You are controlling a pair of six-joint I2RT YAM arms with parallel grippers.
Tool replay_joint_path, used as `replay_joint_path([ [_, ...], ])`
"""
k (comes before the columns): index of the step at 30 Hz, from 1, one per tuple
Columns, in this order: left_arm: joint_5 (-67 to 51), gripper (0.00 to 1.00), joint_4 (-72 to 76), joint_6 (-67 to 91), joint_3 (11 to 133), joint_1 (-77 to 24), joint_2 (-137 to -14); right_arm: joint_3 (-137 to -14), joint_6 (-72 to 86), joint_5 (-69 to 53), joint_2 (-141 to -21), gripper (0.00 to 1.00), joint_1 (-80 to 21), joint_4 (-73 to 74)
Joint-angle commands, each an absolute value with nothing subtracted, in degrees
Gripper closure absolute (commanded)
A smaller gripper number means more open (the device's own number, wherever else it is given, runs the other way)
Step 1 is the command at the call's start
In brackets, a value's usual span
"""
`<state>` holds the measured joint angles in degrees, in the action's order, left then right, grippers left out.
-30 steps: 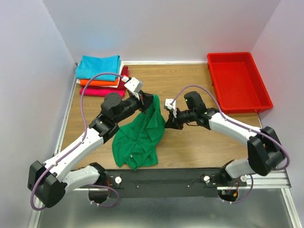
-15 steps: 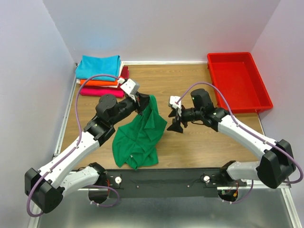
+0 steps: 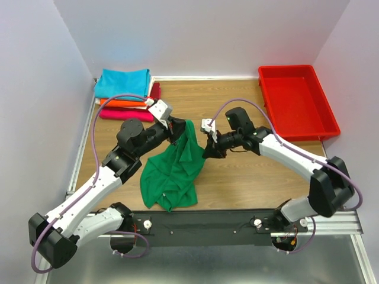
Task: Fold and stack the t-shirts
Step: Flatten the tshirt out
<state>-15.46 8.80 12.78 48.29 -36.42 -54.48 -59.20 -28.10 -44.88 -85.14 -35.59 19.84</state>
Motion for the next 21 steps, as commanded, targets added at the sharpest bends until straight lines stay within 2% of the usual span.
replay_joint_path([
  [1, -13.62, 1.0, 7.74, 10.64, 47.99, -36.12, -52.12, -57.84, -29.7, -45.71, -77.54, 1.0, -36.04, 23.89],
  [3, -14.58, 1.0, 6.95, 9.41, 47.99, -36.12, -51.77, -57.83, -32.76, -44.48, -73.76, 1.0, -36.04, 27.05],
  [7, -15.82, 1.0, 4.66, 5.63, 49.13, -36.12, -50.45, -62.65, -39.1, -33.79, -68.12, 0.99, -34.73, 38.21],
  [14, -13.88, 1.0, 4.39, 0.35, 58.16, -36.21, -49.75, -83.47, -43.69, -16.02, -69.42, 1.0, -31.91, 49.56],
  [18, -19.58, 1.0, 4.48, -3.07, 65.55, -36.21, -50.36, -100.13, -43.42, -18.18, -71.88, 1.0, -30.33, 51.76],
  [21, -26.79, 1.0, 4.48, -2.99, 71.18, -36.39, -50.19, -110.01, -42.89, -26.34, -72.6, 1.0, -27.26, 56.24],
])
